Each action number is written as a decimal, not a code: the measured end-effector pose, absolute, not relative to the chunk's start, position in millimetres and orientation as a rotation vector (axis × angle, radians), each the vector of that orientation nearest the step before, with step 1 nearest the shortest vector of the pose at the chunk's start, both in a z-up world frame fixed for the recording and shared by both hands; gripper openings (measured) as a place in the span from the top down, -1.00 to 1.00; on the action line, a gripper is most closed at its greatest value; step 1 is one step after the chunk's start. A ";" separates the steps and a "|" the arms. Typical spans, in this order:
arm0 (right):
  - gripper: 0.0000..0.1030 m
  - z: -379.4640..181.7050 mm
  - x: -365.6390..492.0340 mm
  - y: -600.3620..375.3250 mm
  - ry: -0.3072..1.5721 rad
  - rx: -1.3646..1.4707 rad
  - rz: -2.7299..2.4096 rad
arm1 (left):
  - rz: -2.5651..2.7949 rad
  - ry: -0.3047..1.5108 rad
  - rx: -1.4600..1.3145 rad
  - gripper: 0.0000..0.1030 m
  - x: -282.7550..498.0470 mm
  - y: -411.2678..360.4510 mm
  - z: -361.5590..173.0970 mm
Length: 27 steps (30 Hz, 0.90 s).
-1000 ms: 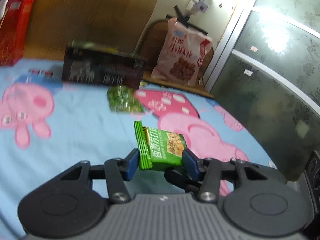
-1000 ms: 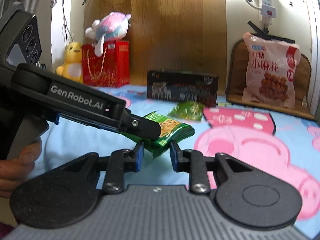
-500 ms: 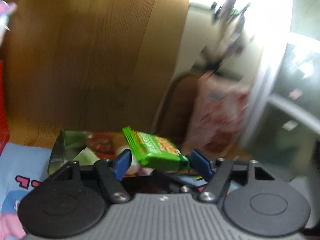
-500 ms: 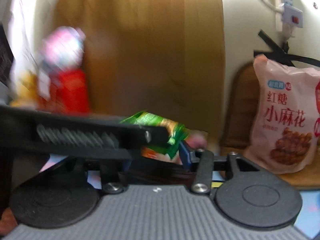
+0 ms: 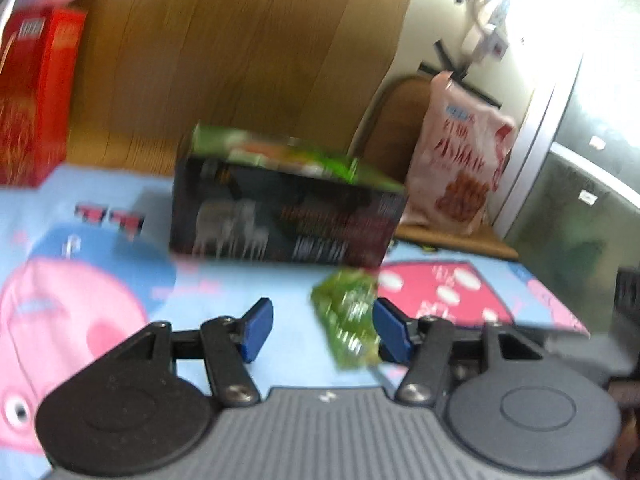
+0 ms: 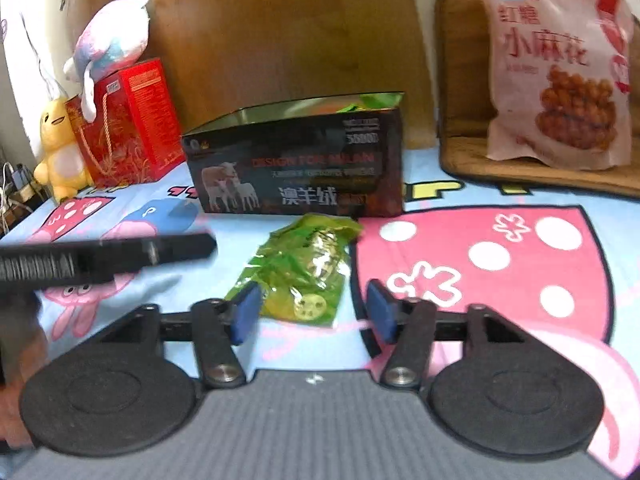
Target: Organize snacks
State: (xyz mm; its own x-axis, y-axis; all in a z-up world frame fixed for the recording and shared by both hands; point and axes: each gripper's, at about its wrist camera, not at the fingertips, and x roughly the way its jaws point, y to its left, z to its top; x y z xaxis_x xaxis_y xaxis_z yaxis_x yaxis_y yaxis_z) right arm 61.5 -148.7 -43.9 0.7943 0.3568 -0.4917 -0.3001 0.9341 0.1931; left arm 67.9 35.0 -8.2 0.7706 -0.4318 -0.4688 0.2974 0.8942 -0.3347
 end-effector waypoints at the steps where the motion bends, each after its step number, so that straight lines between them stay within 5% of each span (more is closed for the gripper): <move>1: -0.25 -43.1 65.6 -145.3 0.552 0.088 0.346 | -0.397 0.572 -0.260 -0.09 68.4 37.1 -10.2; 2: -0.25 -41.9 69.9 -139.9 0.557 0.050 0.346 | -0.399 0.551 -0.276 -0.13 68.0 39.9 -9.1; 3: -0.06 -41.8 70.8 -131.9 0.558 -0.010 0.340 | -0.395 0.534 -0.286 -0.26 66.8 44.2 -8.9; 7: 0.71 -39.9 64.2 -130.9 0.542 -0.027 0.340 | -0.405 0.553 -0.319 -0.28 69.8 50.5 -13.8; 15: 0.76 -53.7 -22.3 -175.7 0.544 0.340 0.380 | -0.433 0.571 -0.310 -0.29 70.2 49.6 -13.6; 27: 0.74 -57.8 -39.6 -170.5 0.515 0.302 0.375 | -0.397 0.608 -0.271 -0.29 69.9 45.2 -16.6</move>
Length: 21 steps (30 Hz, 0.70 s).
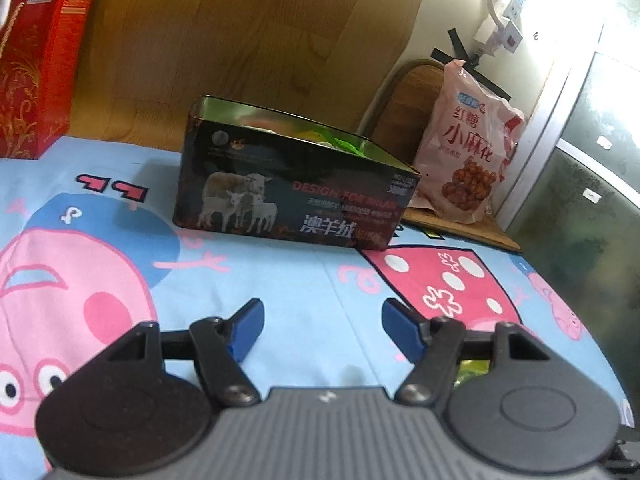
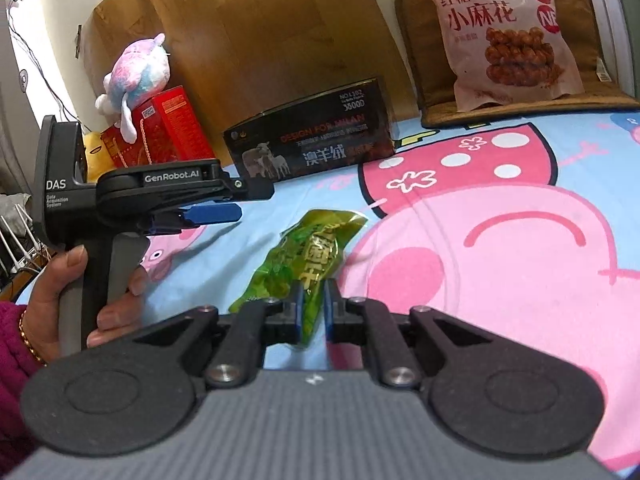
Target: Organize snacks
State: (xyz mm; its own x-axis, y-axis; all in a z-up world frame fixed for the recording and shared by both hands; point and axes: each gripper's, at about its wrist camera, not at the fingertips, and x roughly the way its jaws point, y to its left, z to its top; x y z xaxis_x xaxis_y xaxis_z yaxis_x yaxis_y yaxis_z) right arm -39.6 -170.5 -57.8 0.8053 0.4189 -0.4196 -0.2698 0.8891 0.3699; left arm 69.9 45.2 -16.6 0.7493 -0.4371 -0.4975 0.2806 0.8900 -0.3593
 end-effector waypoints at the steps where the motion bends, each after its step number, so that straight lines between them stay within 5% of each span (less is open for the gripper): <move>1: 0.74 -58.5 -40.2 -171.1 0.515 0.303 0.378 | -0.392 0.603 -0.267 -0.29 69.0 44.9 -16.2; 21: 0.72 -58.1 -46.9 -165.3 0.495 0.252 0.389 | -0.372 0.561 -0.133 -0.37 1.1 37.1 -16.4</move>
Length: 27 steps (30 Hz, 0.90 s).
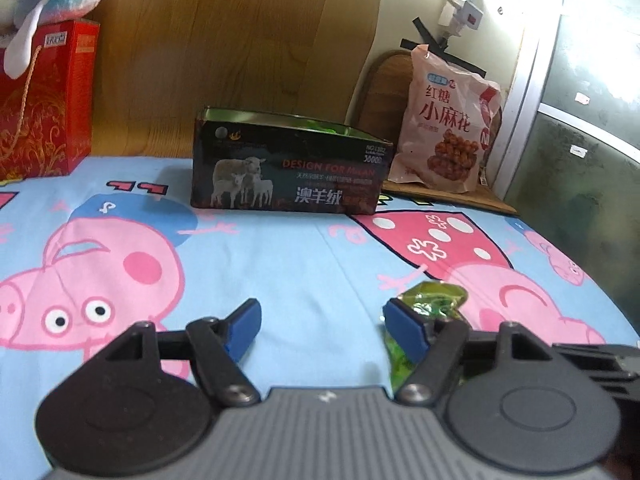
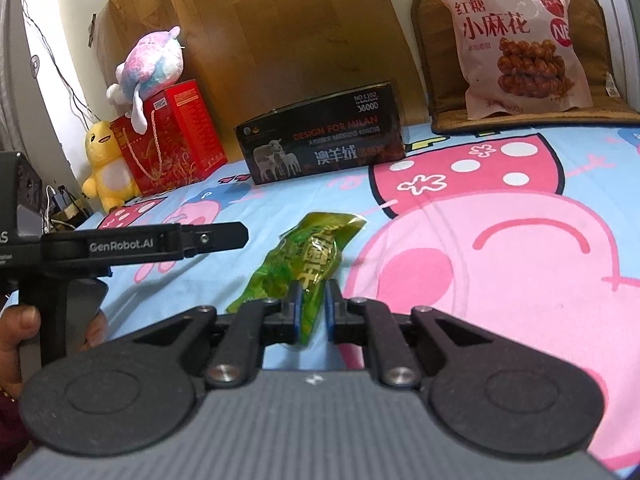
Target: Organize snacks
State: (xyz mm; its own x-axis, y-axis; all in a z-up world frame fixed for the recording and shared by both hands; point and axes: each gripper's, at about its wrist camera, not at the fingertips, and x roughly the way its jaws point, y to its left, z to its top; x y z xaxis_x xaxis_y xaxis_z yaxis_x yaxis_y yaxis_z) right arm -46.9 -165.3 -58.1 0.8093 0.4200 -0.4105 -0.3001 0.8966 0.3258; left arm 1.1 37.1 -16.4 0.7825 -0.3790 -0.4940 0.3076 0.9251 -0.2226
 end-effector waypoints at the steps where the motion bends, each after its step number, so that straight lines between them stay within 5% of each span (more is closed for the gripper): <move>1: 0.72 -58.0 -47.5 -165.2 0.492 0.249 0.391 | -0.370 0.553 -0.126 -0.38 -0.5 36.4 -15.9; 27: 0.62 -58.6 -53.9 -165.6 0.478 0.246 0.412 | -0.346 0.523 -0.142 -0.45 -6.0 40.9 -14.2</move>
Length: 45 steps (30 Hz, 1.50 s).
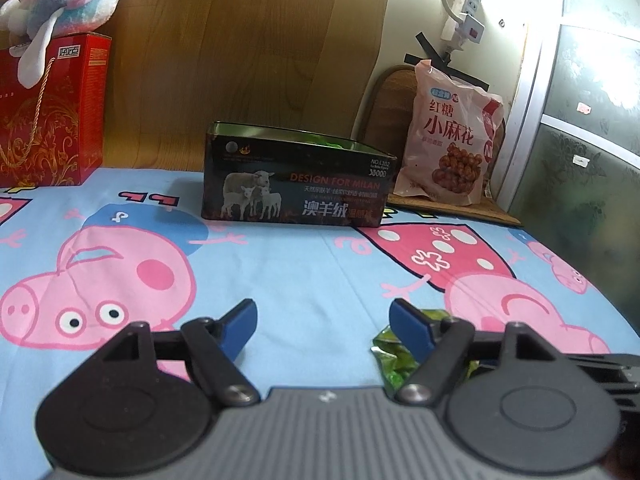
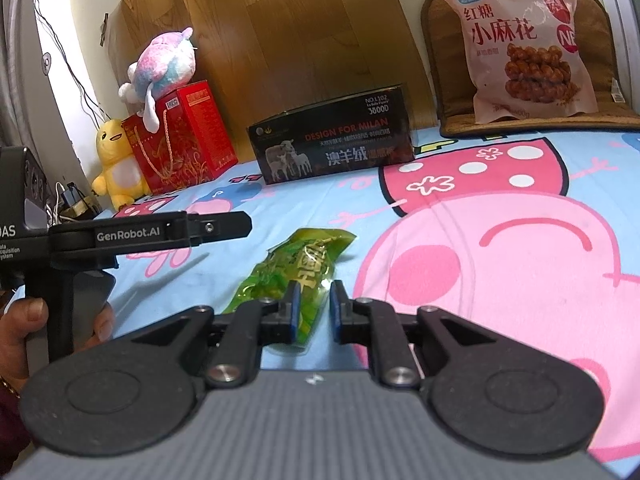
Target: Organize snacks
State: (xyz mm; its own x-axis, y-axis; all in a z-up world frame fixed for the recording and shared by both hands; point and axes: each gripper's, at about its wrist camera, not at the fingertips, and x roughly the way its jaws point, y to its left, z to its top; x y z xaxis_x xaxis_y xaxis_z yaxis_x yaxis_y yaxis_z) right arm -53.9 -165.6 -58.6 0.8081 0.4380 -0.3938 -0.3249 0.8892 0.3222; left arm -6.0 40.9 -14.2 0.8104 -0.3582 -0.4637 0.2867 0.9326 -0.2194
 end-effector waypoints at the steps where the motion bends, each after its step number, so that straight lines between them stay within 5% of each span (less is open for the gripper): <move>1: 0.62 -58.7 -54.0 -166.1 0.478 0.247 0.413 | -0.345 0.522 -0.142 -0.46 -6.1 40.8 -14.2; 45: 0.60 -59.3 -52.4 -166.1 0.485 0.244 0.419 | -0.391 0.474 -0.124 -0.49 -11.9 41.4 -12.7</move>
